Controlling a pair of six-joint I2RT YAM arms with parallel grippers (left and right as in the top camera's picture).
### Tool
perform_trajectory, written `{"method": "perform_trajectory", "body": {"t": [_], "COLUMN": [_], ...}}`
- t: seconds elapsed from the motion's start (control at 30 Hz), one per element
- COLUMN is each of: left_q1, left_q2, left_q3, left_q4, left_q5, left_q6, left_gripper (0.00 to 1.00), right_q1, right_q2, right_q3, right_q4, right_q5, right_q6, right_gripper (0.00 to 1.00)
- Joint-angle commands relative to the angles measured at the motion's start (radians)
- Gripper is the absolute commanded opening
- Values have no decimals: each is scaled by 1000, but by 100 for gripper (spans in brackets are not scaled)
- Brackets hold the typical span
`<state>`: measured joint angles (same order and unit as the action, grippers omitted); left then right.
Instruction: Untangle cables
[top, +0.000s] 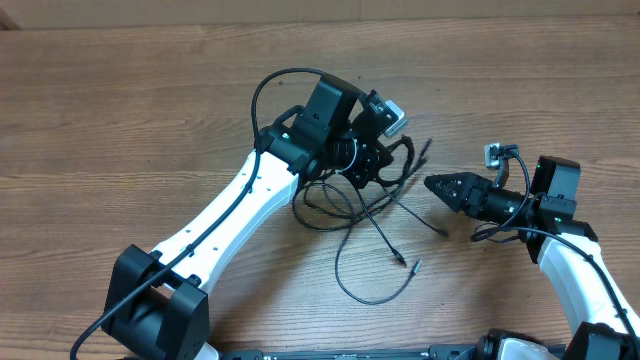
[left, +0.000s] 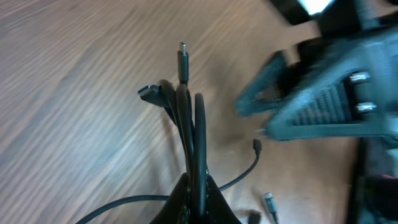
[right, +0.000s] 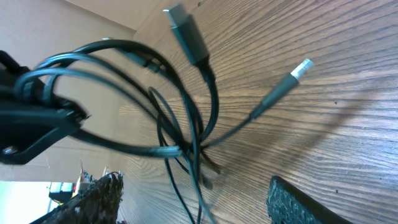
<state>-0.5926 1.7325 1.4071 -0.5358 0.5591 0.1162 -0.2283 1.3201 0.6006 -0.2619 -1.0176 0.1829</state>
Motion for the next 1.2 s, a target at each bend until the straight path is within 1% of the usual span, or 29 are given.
{"method": "perform_trajectory", "body": {"t": [0.0,0.07,0.23,0.37,0.4,0.47,0.73,0.8,0.83,0.87,0.93,1.0,1.03,1.07,1.17], "left_q1": [-5,-5,-5,-5,-5,-5,-6,-6,-6,-2,19,63,86,129,184], "left_q2": [-18,-18,-18,-18,-18,-18,-18,-18,-18,-18,-18,-18,-18,-18,-18], "left_q3": [16,16,16,16,16,16,16,16,16,16,16,16,16,16,15], "left_q4": [16,17,18,29,33,47,55,55,51,45,31,14,2,-27,-71], "left_q5": [206,267,361,539,590,644,640,667,707,718,714,722,740,781,814], "left_q6": [22,23,23,23,23,23,23,28,58,75,91,91,102,143,162], "left_gripper": [4,4,4,4,4,4,4,4,4,4,4,4,4,4,4], "right_q1": [5,5,5,5,5,5,5,5,5,4,3,0,-4,-19,-42], "right_q2": [-16,-16,-16,-16,-16,-16,-16,-16,-16,-16,-17,-17,-17,-17,-17], "right_q3": [16,16,14,14,14,14,14,14,14,14,14,14,14,14,14], "right_q4": [5,5,-1,-31,-38,-40,-40,-40,-41,-44,-51,-45,-37,-21,-20], "right_q5": [12,13,60,158,171,165,150,165,172,171,159,99,61,-17,-43], "right_q6": [-8,-8,-8,-8,-8,-8,-8,-8,-8,-8,-8,-10,-14,-33,-34], "right_gripper": [73,73,73,73,74,75,75,75,75,72,72,74,75,75,75]}}
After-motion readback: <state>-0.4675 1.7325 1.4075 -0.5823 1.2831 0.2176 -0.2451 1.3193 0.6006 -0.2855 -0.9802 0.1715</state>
